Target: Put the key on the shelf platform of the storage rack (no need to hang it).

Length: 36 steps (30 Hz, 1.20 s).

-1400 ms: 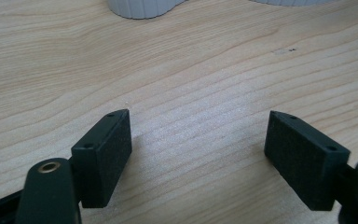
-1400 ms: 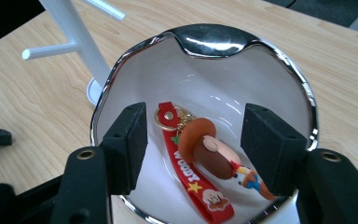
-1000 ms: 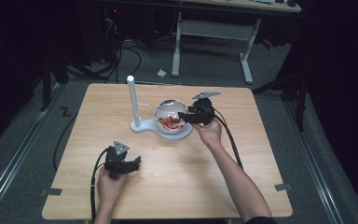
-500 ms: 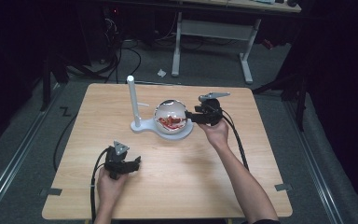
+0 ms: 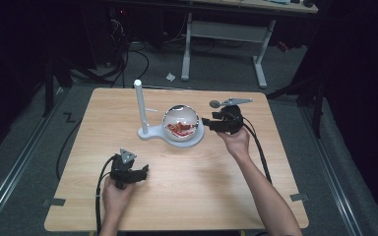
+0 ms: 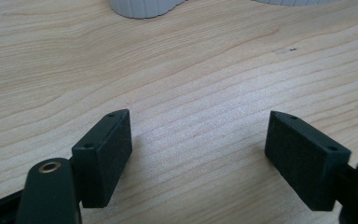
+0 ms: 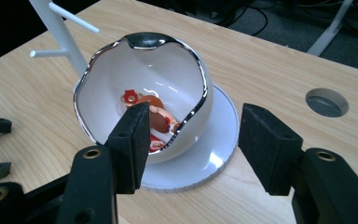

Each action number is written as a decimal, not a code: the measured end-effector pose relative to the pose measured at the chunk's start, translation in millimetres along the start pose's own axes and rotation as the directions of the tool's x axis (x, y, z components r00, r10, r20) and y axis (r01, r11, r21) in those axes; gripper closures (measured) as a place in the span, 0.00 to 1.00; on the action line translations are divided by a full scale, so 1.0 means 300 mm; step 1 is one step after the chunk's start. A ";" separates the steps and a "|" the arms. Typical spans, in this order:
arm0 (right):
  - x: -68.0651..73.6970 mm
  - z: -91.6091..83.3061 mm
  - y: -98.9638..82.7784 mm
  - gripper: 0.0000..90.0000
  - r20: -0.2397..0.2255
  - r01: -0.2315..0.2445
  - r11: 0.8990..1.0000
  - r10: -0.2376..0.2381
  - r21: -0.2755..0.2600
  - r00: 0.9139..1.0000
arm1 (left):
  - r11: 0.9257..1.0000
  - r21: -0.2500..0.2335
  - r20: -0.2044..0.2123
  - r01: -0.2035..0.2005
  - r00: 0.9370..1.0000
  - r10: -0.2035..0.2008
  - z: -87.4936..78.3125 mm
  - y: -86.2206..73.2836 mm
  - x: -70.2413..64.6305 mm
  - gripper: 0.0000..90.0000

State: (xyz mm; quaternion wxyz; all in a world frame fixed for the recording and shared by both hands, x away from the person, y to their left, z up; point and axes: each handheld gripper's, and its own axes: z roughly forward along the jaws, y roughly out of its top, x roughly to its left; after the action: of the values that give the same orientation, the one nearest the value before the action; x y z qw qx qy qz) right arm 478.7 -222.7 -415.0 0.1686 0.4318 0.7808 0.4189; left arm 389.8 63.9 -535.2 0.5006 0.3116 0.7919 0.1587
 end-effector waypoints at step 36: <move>-0.072 -0.195 -0.115 0.52 0.057 -0.052 0.998 0.053 -0.034 0.997 | 1.000 0.002 0.001 -0.002 1.000 0.002 0.000 0.001 0.001 0.26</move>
State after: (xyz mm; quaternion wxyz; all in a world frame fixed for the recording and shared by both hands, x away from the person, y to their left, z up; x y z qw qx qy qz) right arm 436.0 -279.7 -410.1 0.1869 0.4613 0.7571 0.4231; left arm 389.8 64.2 -535.2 0.5007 0.3129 0.7914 0.1581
